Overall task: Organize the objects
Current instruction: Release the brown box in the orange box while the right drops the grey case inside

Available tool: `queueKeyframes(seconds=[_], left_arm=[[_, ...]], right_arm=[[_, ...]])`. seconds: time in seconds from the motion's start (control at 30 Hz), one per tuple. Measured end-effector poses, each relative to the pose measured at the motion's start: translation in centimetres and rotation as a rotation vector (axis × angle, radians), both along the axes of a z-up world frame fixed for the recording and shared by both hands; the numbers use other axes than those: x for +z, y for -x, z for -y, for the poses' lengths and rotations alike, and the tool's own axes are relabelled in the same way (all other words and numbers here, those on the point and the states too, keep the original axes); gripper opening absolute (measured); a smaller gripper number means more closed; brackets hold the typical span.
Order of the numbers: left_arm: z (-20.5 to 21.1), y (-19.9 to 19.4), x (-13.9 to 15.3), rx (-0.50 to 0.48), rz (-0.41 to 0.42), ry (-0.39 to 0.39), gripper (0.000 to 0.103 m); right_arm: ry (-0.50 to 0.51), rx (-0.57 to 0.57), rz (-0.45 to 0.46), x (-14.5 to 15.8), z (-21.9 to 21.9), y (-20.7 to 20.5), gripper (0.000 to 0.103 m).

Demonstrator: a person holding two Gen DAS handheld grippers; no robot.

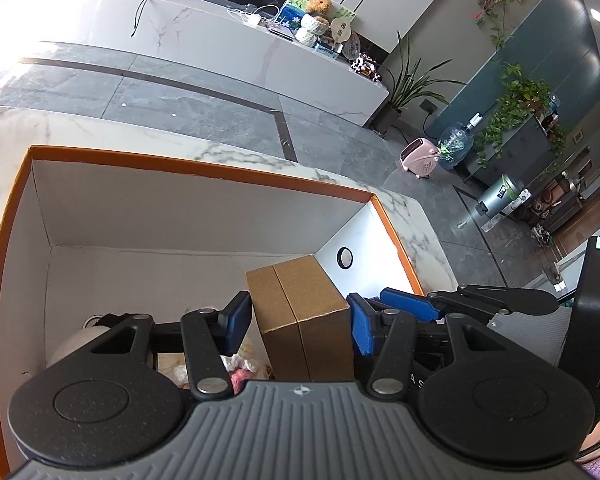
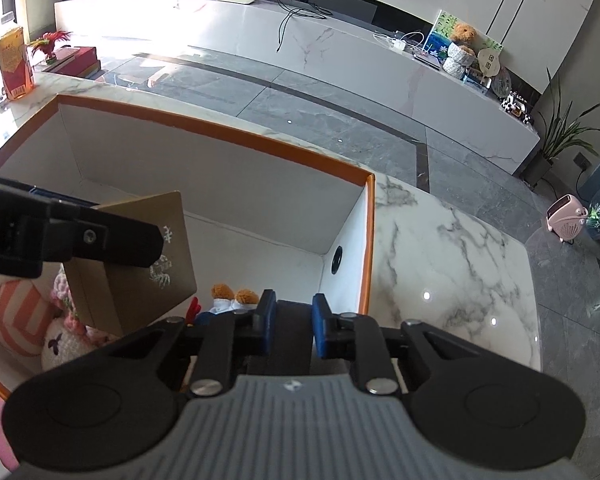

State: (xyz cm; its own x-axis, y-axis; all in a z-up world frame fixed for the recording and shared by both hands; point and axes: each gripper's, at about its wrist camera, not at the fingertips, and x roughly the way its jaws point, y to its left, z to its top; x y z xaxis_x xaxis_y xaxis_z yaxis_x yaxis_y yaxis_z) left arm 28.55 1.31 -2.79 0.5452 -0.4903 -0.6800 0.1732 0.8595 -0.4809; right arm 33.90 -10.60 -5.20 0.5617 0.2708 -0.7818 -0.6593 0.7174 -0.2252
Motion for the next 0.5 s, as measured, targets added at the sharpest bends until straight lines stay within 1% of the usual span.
queueKeyframes(seconds=[0.1,0.2,0.27,0.37,0.5], left_arm=[[0.1,-0.1,0.0,0.002,0.0,-0.005,0.06],[0.5,-0.9,0.4,-0.008,0.005,-0.027,0.06],[1.2,-1.4,0.7,-0.016,0.016,-0.049,0.06],[2.7,-2.4,1.2,-0.035,0.057,-0.093,0.06],[5.6,-3.7,1.0,-0.057,0.097,-0.18,0.059]], right_arm=[[-0.008,-0.004,-0.021,0.5,0.0,-0.2,0.02],[-0.083,0.004,-0.022,1.7,1.0,0.1,0.02],[-0.124,-0.011,0.018,2.7,1.8,0.5,0.02],[-0.187,-0.061,0.079,4.1,3.0,0.4,0.021],[-0.203,-0.151,0.12,4.5,4.1,-1.0,0.021]])
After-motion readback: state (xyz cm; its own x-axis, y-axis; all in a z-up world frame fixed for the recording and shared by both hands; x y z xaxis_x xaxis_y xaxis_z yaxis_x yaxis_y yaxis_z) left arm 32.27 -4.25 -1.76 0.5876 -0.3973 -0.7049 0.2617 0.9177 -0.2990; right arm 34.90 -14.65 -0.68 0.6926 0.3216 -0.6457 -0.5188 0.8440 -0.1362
